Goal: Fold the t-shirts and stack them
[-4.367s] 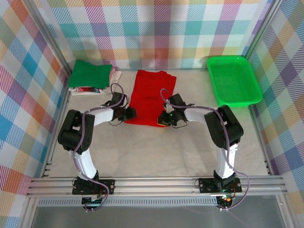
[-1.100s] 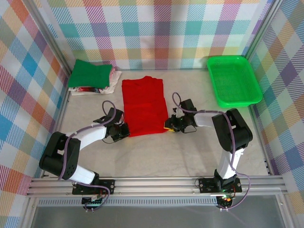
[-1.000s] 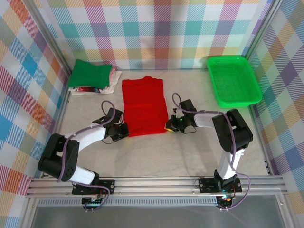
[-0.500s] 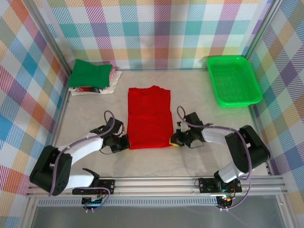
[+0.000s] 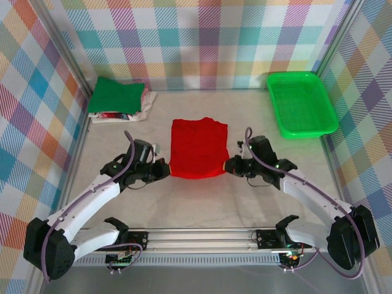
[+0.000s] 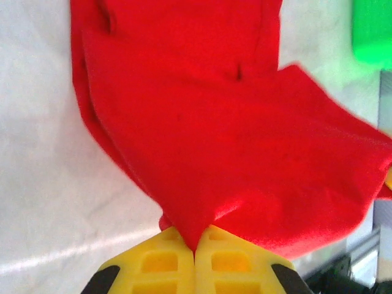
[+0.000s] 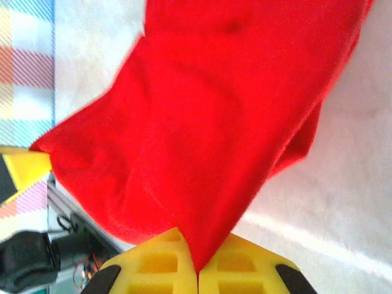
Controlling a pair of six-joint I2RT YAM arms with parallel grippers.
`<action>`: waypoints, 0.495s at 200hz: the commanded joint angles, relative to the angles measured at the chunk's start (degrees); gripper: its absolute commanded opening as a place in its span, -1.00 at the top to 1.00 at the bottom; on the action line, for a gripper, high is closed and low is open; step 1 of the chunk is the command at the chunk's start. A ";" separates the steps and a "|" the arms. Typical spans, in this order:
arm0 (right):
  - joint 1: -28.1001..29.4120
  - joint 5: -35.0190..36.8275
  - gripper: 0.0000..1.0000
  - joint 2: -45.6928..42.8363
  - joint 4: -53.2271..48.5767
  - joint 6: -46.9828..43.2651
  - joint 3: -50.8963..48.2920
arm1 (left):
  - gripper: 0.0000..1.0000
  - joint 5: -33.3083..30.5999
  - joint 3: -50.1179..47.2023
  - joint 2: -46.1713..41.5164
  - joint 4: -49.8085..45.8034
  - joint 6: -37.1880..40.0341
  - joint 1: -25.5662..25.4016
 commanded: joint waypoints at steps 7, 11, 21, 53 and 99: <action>-1.93 4.35 1.00 4.83 -1.22 -2.25 6.10 | 1.00 -0.05 5.60 5.09 6.01 0.32 5.28; -2.23 4.37 1.00 5.74 -1.35 -2.53 7.00 | 1.00 0.07 6.50 6.00 6.84 0.43 5.86; -3.03 4.21 1.00 8.18 -1.79 -2.92 9.54 | 1.00 0.39 9.18 8.60 7.79 1.05 6.84; -5.04 3.82 1.00 15.18 0.11 -4.22 15.55 | 1.00 0.15 17.14 17.21 8.47 5.24 7.96; -7.85 1.35 1.00 23.40 1.32 -4.50 21.62 | 1.00 -0.10 23.21 24.46 9.71 7.04 9.92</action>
